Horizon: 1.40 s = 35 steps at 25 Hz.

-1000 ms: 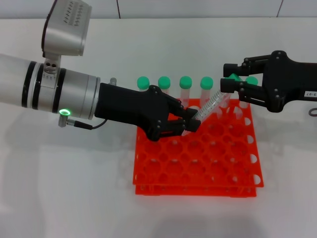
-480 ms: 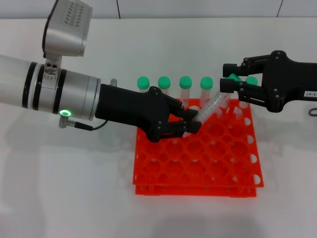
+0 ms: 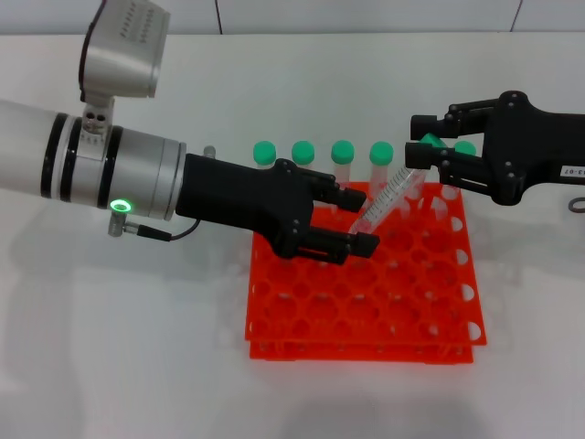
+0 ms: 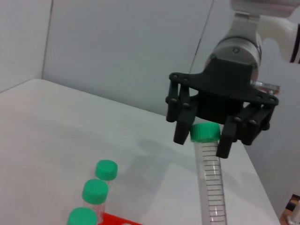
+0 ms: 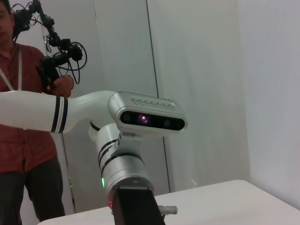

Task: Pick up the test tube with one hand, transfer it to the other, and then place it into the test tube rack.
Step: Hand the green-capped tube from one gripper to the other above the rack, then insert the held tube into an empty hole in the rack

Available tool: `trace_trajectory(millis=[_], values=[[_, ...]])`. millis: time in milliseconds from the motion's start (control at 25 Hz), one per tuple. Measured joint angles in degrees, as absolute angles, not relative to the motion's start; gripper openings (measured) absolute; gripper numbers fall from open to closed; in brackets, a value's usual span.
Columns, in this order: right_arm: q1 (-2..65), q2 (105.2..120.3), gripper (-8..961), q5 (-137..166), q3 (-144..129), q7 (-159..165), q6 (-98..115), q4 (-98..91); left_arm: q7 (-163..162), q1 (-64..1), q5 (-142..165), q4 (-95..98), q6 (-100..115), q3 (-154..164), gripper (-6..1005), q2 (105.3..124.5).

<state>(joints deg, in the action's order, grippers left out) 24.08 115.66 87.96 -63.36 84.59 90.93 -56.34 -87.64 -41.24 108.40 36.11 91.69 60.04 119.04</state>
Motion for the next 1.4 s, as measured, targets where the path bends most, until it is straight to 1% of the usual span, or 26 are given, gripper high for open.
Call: trace_trajectory(millis=[240, 440, 600, 880, 920, 960, 1040, 1240, 1400], values=[[23.8, 115.55, 279, 87.61, -63.34, 84.52, 90.96, -56.34, -90.88, -39.94, 108.34, 40.7, 93.5, 60.0, 754, 119.01], [23.49, 115.5, 279, 87.61, -63.08, 84.53, 90.97, -56.34, -93.6, -38.04, 108.44, 46.84, 96.97, 60.13, 830, 119.07], [23.35, 115.48, 279, 87.61, -62.95, 84.55, 90.97, -56.34, -96.44, -35.31, 108.96, 54.18, 98.45, 61.02, 890, 119.05], [23.3, 115.48, 279, 87.61, -62.69, 84.59, 90.9, -56.33, -104.09, -30.14, 111.77, 68.59, 101.42, 60.87, 890, 118.63], [23.29, 115.49, 279, 87.61, -62.67, 84.53, 90.77, -56.33, -104.09, -30.14, 111.77, 68.59, 101.42, 60.87, 890, 118.63], [23.28, 115.5, 279, 87.61, -62.65, 84.49, 90.64, -56.31, -106.85, -27.76, 111.96, 72.91, 102.72, 59.87, 890, 118.02], [23.24, 115.56, 279, 87.62, -62.71, 84.45, 90.22, -56.25, -109.93, -25.48, 112.62, 76.32, 104.46, 58.05, 890, 117.29], [23.2, 115.79, 279, 87.63, -63.33, 84.27, 88.91, -56.15, -115.38, -22.55, 117.84, 79.55, 107.89, 53.79, 890, 116.35], [23.2, 115.84, 279, 87.63, -64.13, 84.24, 87.86, -56.23, -116.6, -19.69, 122.5, 80.46, 109.51, 50.58, 890, 116.28]])
